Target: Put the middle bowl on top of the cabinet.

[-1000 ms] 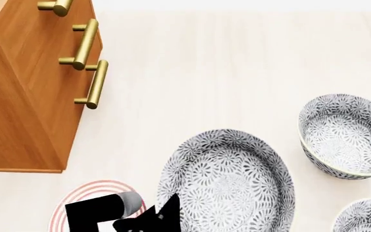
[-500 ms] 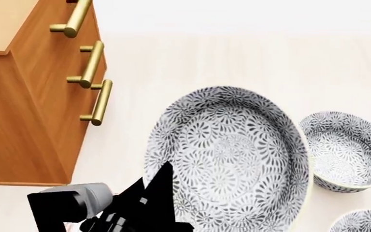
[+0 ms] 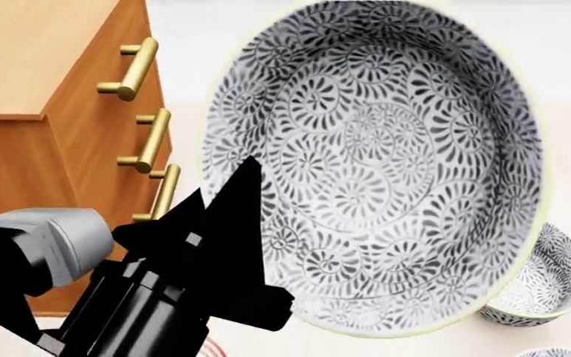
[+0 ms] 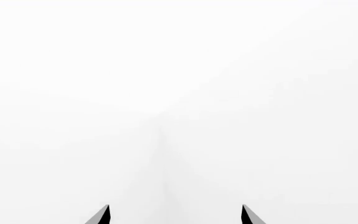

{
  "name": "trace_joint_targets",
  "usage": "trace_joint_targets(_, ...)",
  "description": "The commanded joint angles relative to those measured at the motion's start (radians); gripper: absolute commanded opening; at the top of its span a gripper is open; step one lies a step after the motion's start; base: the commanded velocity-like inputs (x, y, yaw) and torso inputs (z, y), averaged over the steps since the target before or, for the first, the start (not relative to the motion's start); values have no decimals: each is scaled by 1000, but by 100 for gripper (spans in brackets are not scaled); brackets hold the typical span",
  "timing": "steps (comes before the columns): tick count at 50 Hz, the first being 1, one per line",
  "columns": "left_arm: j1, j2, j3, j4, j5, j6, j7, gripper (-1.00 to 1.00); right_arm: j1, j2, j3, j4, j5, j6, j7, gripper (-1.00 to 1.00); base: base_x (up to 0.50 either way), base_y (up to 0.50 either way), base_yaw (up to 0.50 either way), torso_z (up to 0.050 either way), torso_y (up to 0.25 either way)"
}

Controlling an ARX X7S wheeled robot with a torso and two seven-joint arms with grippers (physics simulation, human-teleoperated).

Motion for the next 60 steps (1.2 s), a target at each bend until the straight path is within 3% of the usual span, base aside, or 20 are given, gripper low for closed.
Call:
trace_joint_targets(1, -175, 14, -44, 82, -90, -82, -108, -100, 0, 1, -24, 7, -25, -12, 11, 100, 0, 0, 0, 50, 160)
trace_joint_targets(14, -360, 25, -107, 51, -229, -136, -185, -100, 0, 0, -20, 6, -21, -19, 12, 100, 0, 0, 0, 50, 160)
trace_joint_targets(25, -595, -8, -231, -84, -518, -181, -334, -100, 0, 0, -39, 6, -41, -22, 21, 100, 0, 0, 0, 13, 36)
trace_joint_targets(38, -726, -80, -270, -295, -574, -227, -377, -100, 0, 0, -72, -5, -77, -14, 44, 100, 0, 0, 0, 0, 0)
trace_joint_targets(50, -799, -117, -258, -528, -669, -296, -535, -100, 0, 0, -108, -10, -117, -12, 78, 100, 0, 0, 0, 0, 0)
trace_joint_targets(60, -839, -140, -279, -643, -693, -296, -561, -100, 0, 0, -130, -22, -142, 1, 87, 100, 0, 0, 0, 0, 0)
